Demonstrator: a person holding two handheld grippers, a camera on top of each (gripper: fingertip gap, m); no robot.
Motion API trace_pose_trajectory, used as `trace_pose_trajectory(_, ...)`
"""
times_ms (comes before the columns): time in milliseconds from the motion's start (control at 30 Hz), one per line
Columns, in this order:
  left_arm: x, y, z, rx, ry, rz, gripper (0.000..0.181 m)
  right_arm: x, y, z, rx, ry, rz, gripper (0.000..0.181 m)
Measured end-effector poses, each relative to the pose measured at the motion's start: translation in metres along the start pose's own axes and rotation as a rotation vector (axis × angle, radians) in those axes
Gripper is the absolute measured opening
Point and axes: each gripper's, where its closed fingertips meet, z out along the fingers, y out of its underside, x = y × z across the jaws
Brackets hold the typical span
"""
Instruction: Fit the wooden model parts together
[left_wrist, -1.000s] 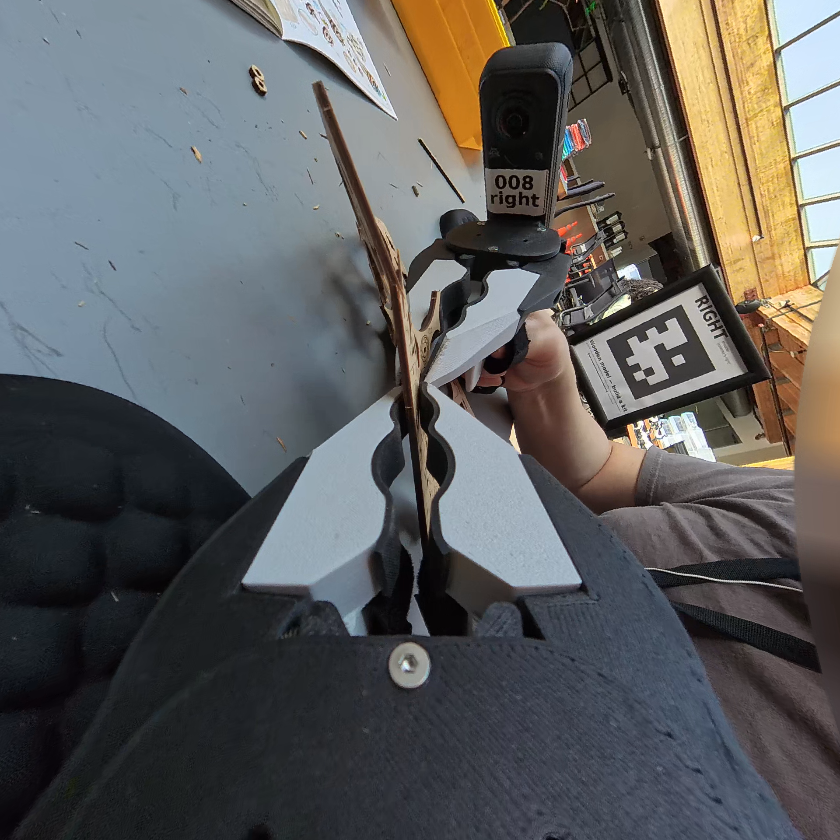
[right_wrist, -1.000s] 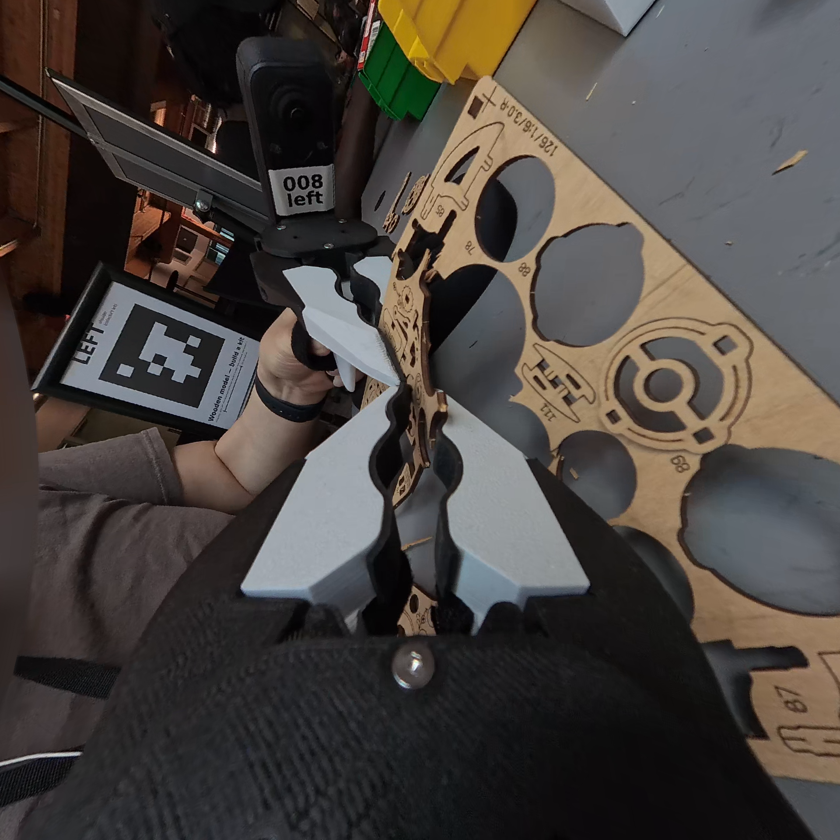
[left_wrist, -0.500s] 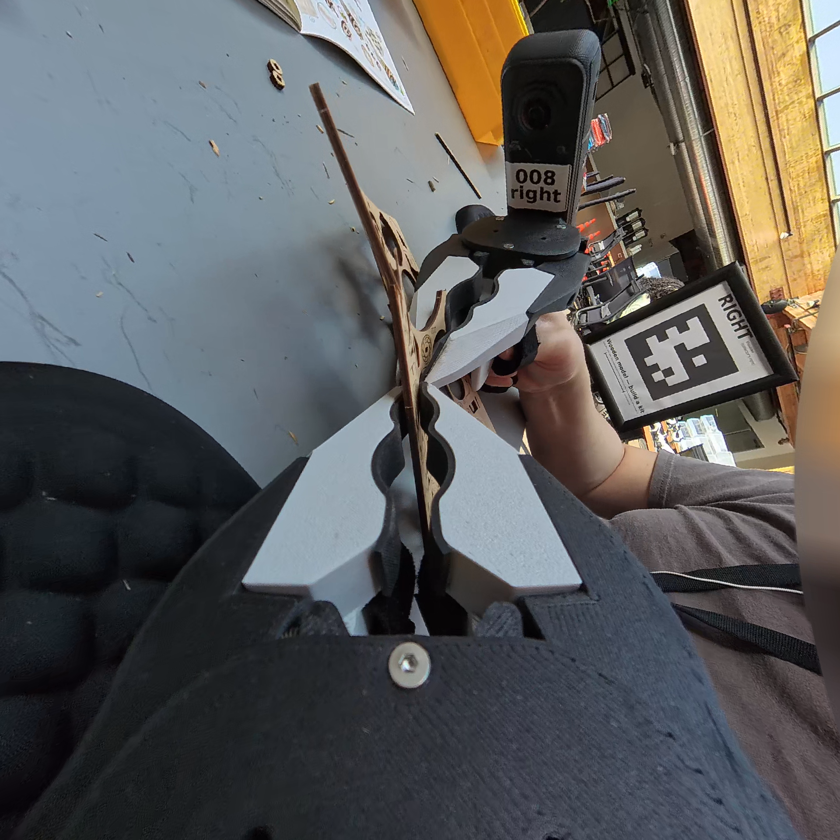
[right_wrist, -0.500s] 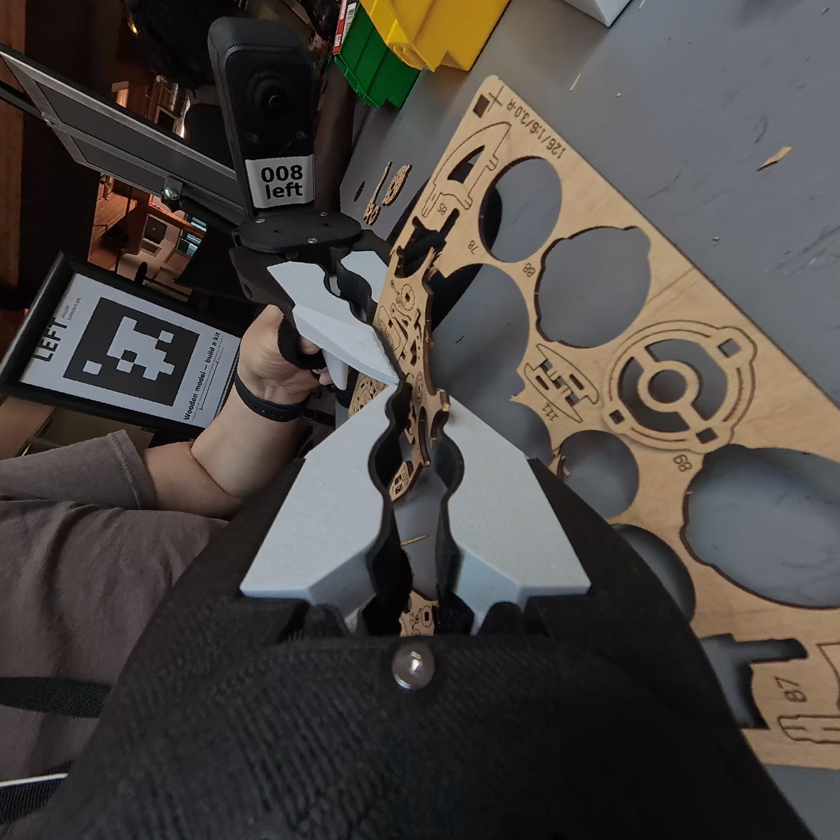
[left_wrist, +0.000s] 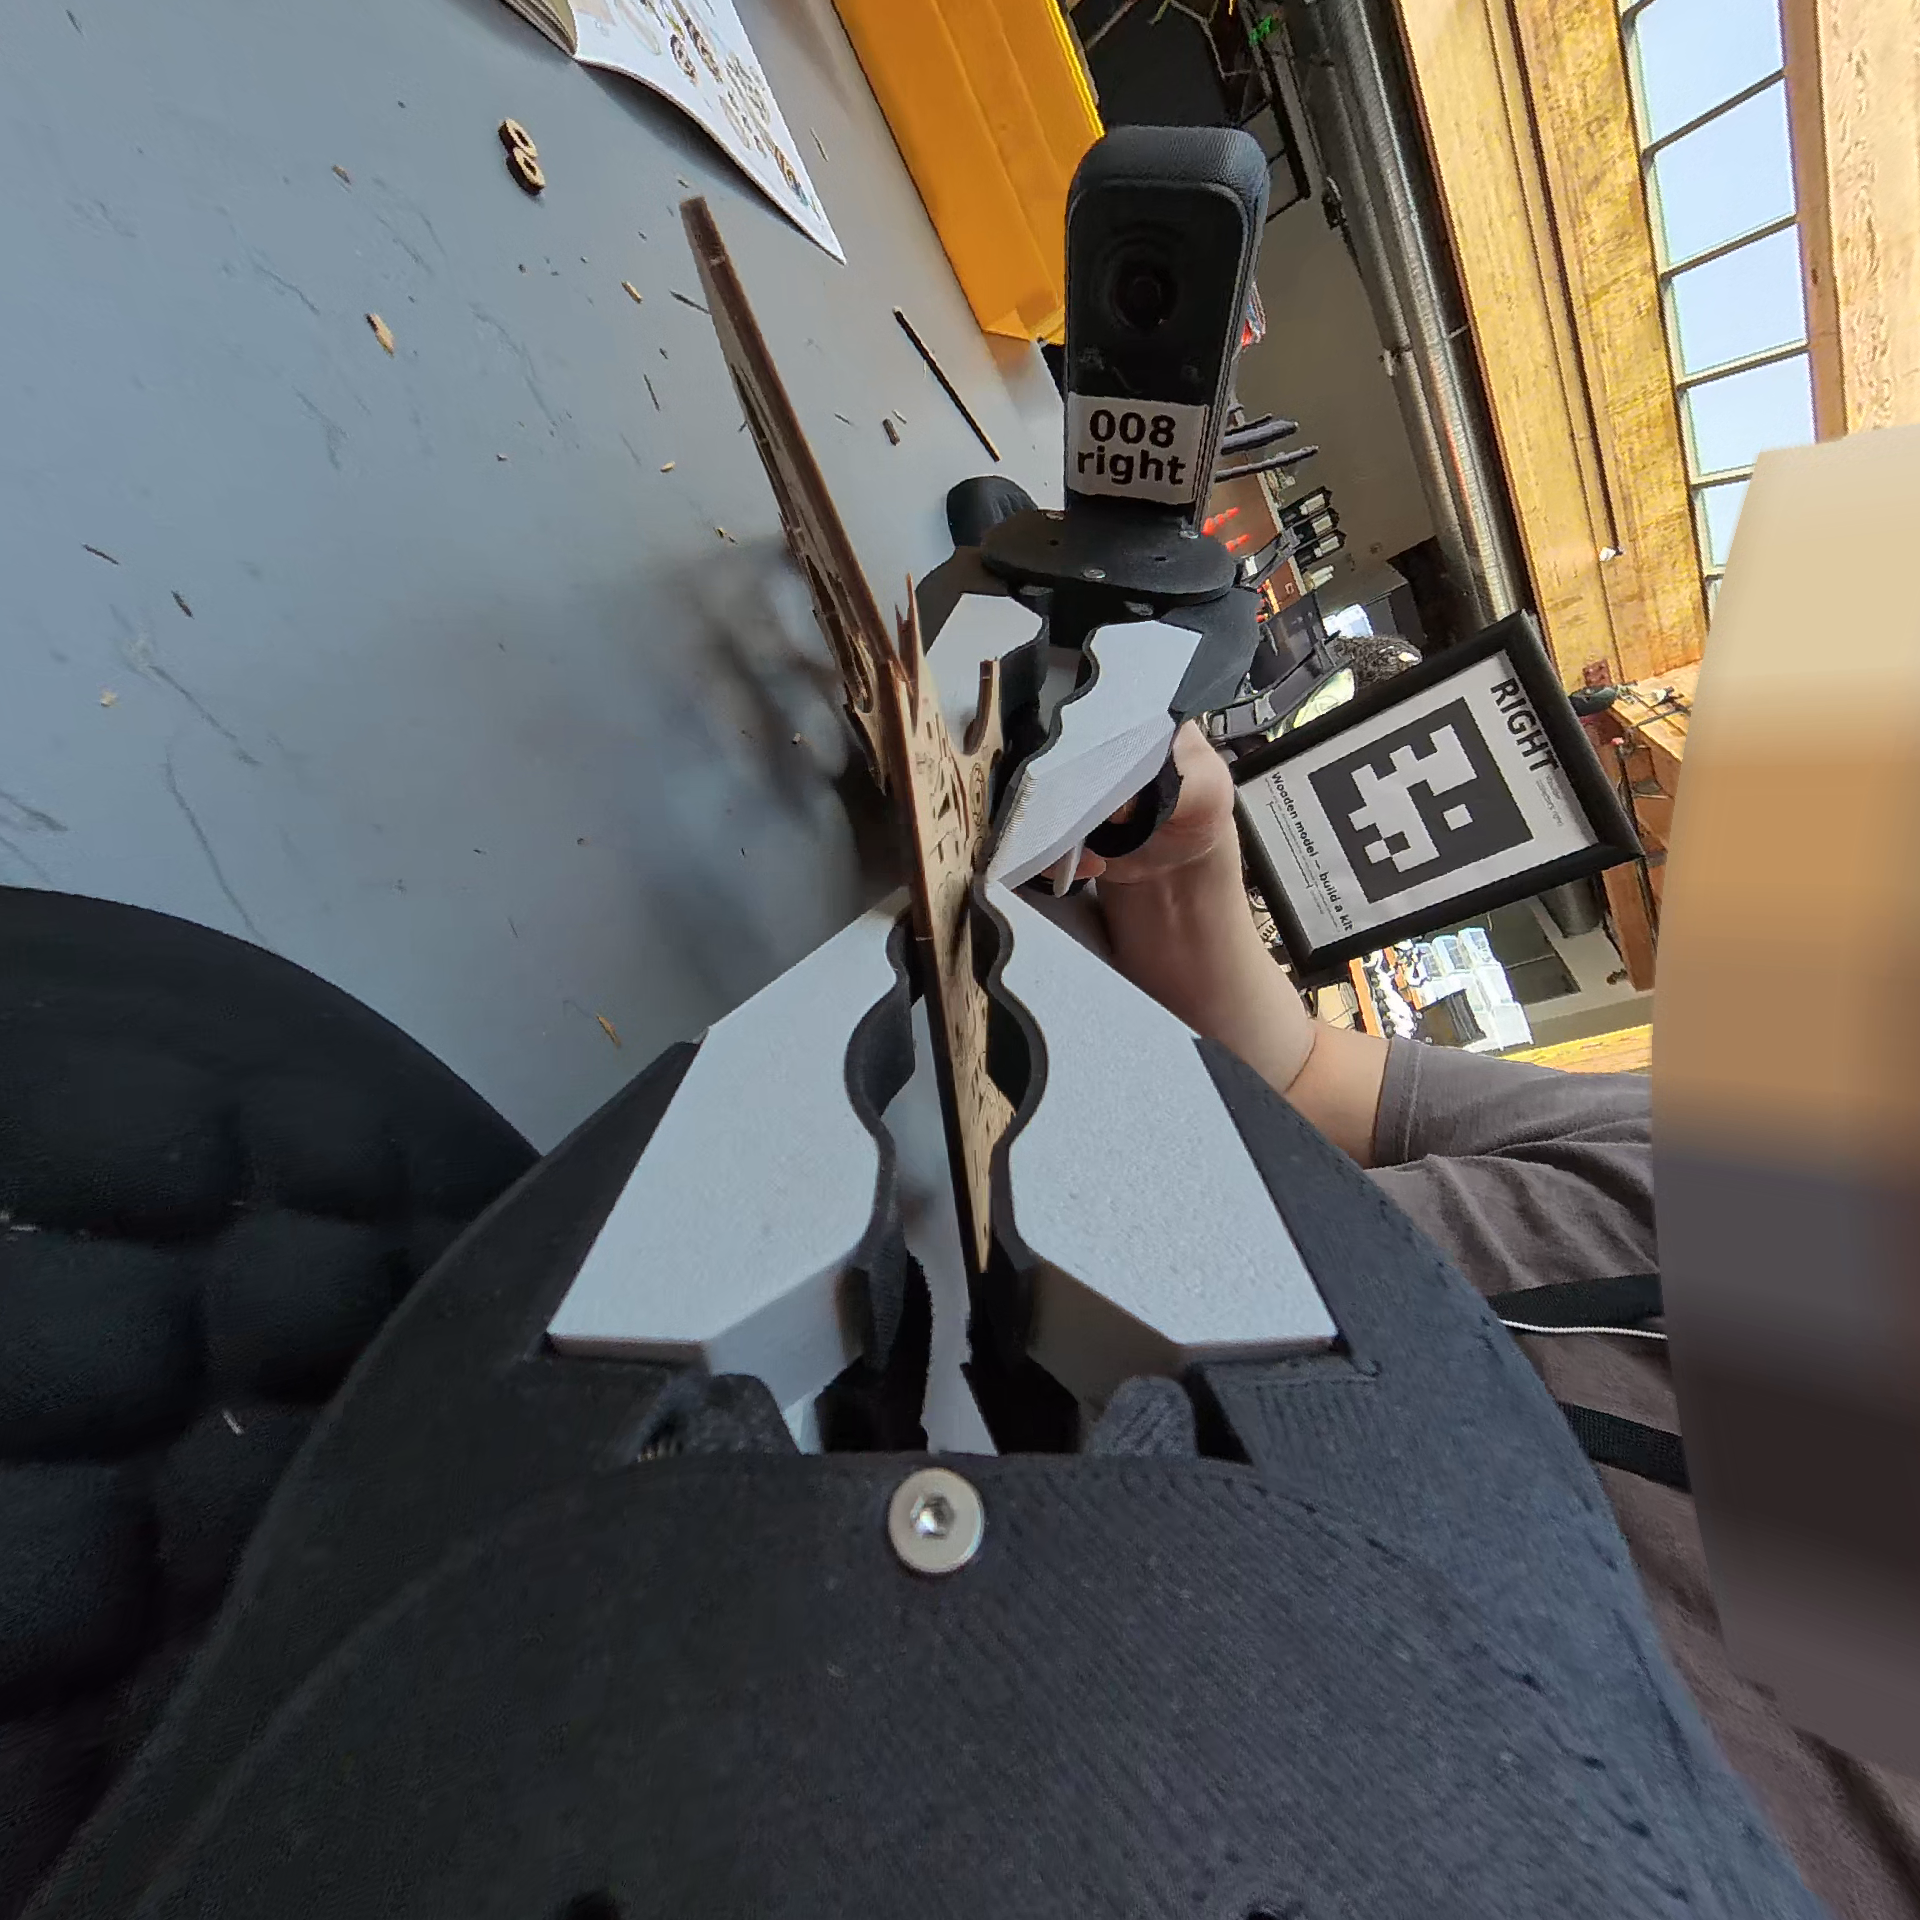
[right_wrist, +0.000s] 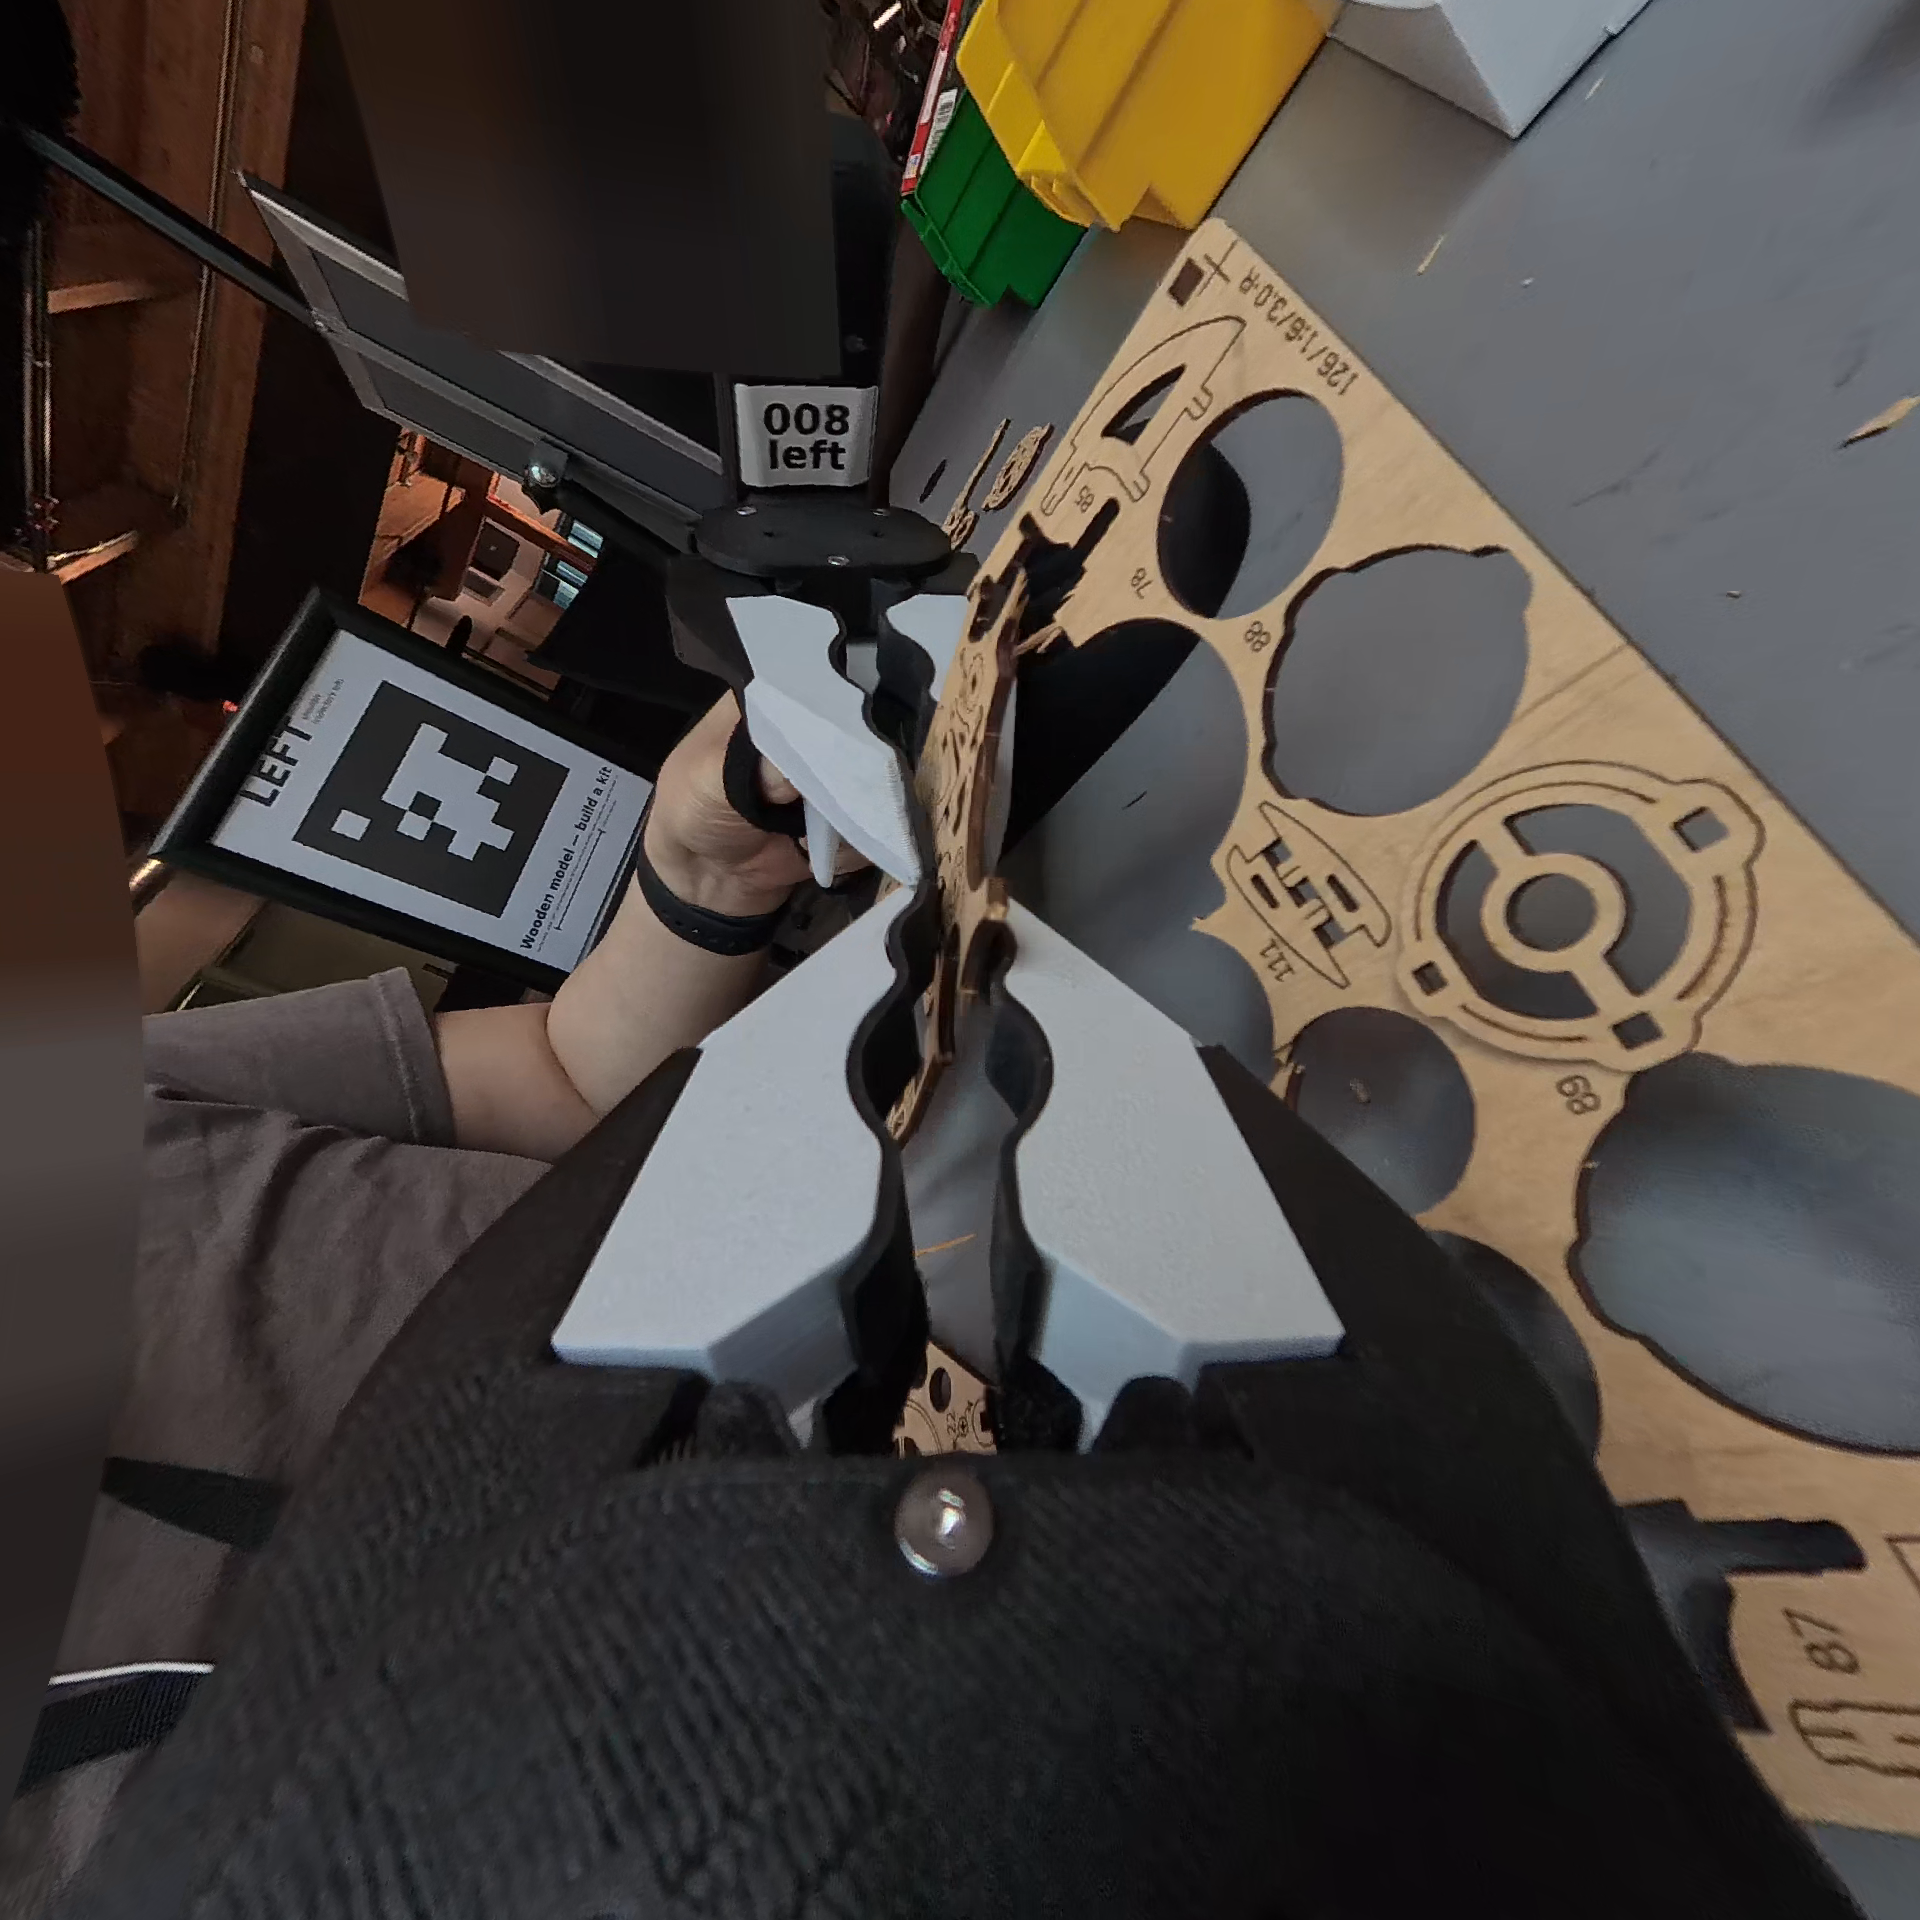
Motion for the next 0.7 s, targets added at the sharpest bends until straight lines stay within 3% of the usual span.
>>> trace_pose_trajectory(67, 0.0060, 0.0007, -0.0006, -0.004, 0.039, 0.001, 0.015, -0.0026, -0.0038, -0.0038, 0.028, -0.015, -0.008, 0.002)
trace_pose_trajectory(133, 0.0060, 0.0014, -0.0016, -0.001, 0.033, 0.006, 0.005, -0.0055, -0.0055, -0.0063, 0.046, -0.031, -0.021, 0.002)
trace_pose_trajectory(367, 0.0086, 0.0041, 0.0003, -0.018, 0.041, 0.029, 0.009, -0.0047, -0.0047, -0.0048, 0.038, -0.027, -0.027, 0.005)
trace_pose_trajectory(700, 0.0099, 0.0089, 0.0019, -0.055, 0.059, 0.032, 0.002, -0.0033, 0.0006, -0.0018, 0.001, -0.010, -0.036, 0.009)
